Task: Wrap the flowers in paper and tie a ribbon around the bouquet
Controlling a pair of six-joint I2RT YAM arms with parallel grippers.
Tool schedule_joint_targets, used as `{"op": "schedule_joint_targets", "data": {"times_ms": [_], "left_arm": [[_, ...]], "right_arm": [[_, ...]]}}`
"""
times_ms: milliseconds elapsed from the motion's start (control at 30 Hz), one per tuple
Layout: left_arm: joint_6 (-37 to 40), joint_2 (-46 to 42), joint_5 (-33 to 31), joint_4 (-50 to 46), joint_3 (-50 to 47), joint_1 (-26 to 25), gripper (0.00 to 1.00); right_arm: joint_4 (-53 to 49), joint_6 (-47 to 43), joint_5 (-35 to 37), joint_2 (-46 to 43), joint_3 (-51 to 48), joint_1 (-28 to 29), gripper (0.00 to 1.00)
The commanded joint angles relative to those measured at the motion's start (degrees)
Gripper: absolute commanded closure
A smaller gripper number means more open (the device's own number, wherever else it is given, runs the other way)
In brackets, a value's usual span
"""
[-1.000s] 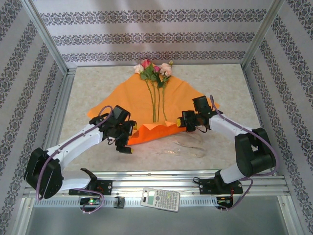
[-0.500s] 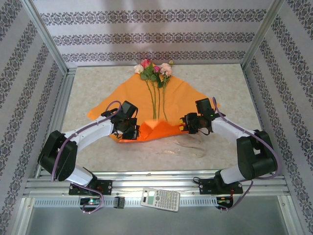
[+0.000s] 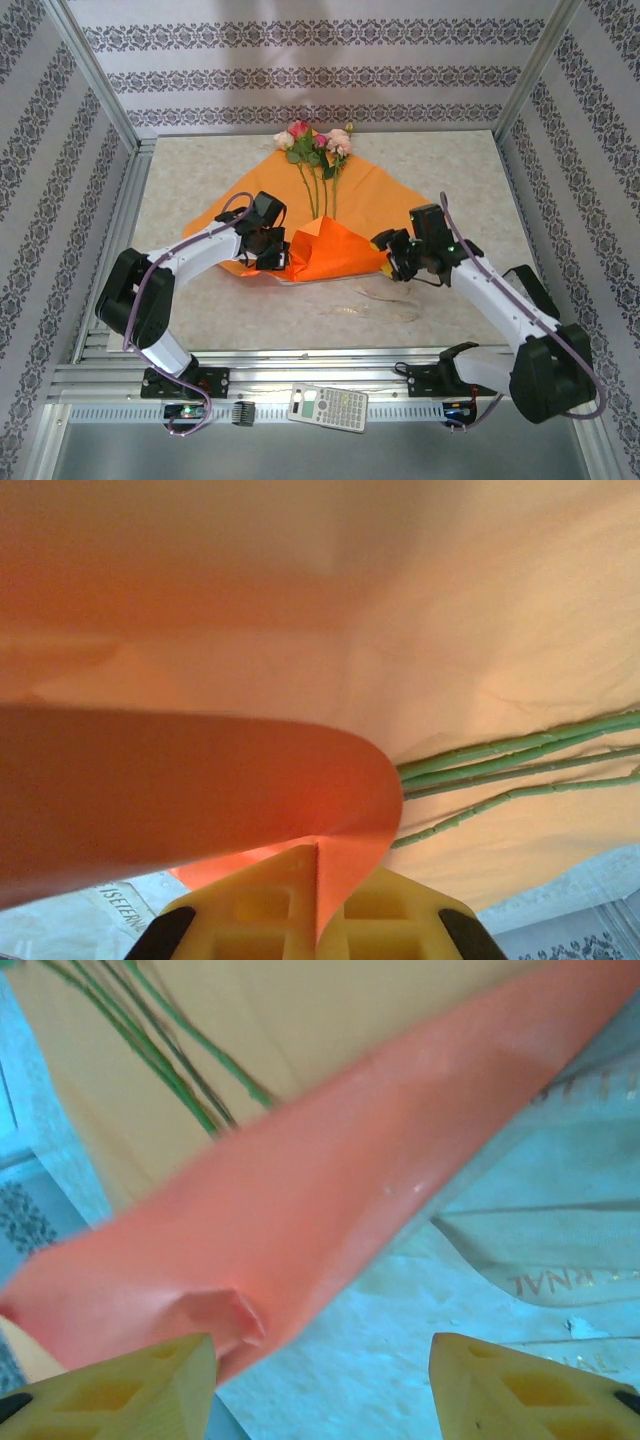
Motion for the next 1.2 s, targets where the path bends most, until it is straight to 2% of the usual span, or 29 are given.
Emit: {"op": "schedule_joint_targets", "data": {"times_ms": [0,133,233,367,533,700,900,1067,1167], "left_arm": [[2.7,1.0,0.6,-3.0,1.9,1.3,1.00],[3.8,0.8,1.0,-4.0,2.0,1.9,1.00],[4.7,0.7,1.2,-4.9,2.2,2.2,1.00],[5.1,0.7,2.1,-4.9,1.6,2.6,1.00],[6.0,1.2,2.7,-4.4,1.5,3.0,1.00],[7.1,1.6,3.4,-4.8,2.1,3.2,1.00],[7.8,1.9,4.1,-4.5,2.1,3.7,1.00],[9.5,2.5,4.2,-5.2,3.4,4.4,1.00],[10.5,2.7,4.2,-5.0,3.4,4.9,0.97]], "right_arm": [[8.4,1.4,-0.6,1.3,-5.4,4.3,0.42],[18.2,6.1,-0.8,7.7,-4.9,11.4,0.42],[28.0,12.1,0.8,11.6,-6.7,14.6,0.40],[40.1,20.8,3.5,16.6,-10.1,17.4,0.40],[48.2,26.4,7.9,21.2,-12.6,20.6,0.40],[52.5,27.4,11.4,23.3,-12.3,20.7,0.40],[53.2,27.9,13.2,25.2,-11.8,20.7,0.41],[54.3,28.7,14.2,27.2,-12.0,20.7,0.51],[54.4,29.4,14.4,28.7,-11.7,20.8,0.61]]}}
